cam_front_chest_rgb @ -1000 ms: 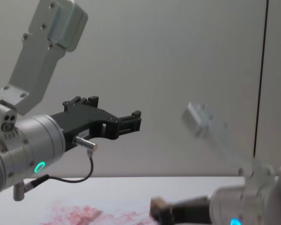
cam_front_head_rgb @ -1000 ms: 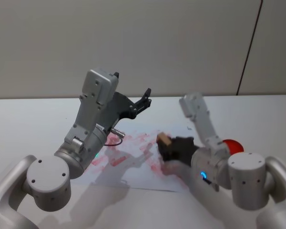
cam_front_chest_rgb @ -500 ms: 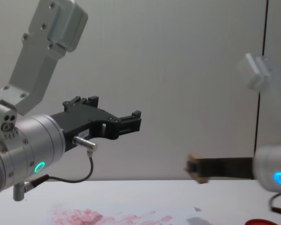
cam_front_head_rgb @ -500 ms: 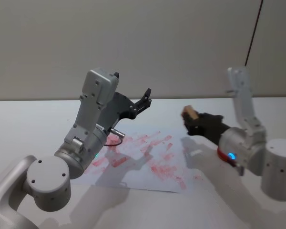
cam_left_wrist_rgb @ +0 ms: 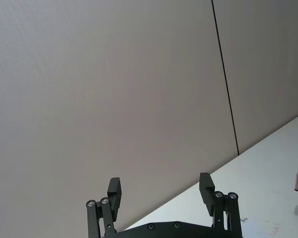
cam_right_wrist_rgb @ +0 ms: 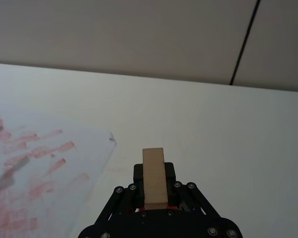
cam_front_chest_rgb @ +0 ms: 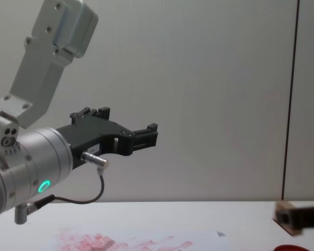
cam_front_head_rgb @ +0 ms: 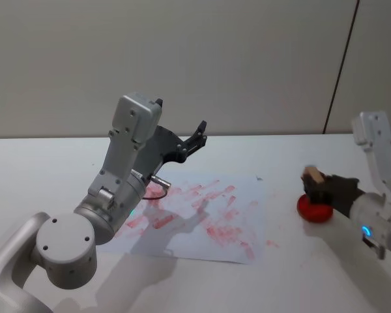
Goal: Use the one hand to pick up the stamp and affix it onto the A4 paper.
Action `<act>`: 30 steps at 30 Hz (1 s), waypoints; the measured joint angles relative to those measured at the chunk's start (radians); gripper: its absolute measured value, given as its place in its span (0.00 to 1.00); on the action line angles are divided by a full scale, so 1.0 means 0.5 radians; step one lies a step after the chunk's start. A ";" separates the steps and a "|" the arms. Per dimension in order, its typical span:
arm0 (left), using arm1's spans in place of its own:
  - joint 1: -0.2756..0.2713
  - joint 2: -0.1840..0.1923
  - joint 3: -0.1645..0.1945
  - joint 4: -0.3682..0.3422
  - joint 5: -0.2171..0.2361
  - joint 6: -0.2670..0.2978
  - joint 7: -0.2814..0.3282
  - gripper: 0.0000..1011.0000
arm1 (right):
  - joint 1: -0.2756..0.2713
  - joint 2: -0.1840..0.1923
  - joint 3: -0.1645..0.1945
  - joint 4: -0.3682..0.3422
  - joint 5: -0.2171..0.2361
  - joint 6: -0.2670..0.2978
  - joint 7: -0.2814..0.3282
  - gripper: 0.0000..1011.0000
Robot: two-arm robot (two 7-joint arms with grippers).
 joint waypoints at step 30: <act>0.000 0.000 0.000 0.000 0.000 0.000 0.000 0.99 | 0.011 0.055 0.015 0.166 -0.143 0.056 0.068 0.37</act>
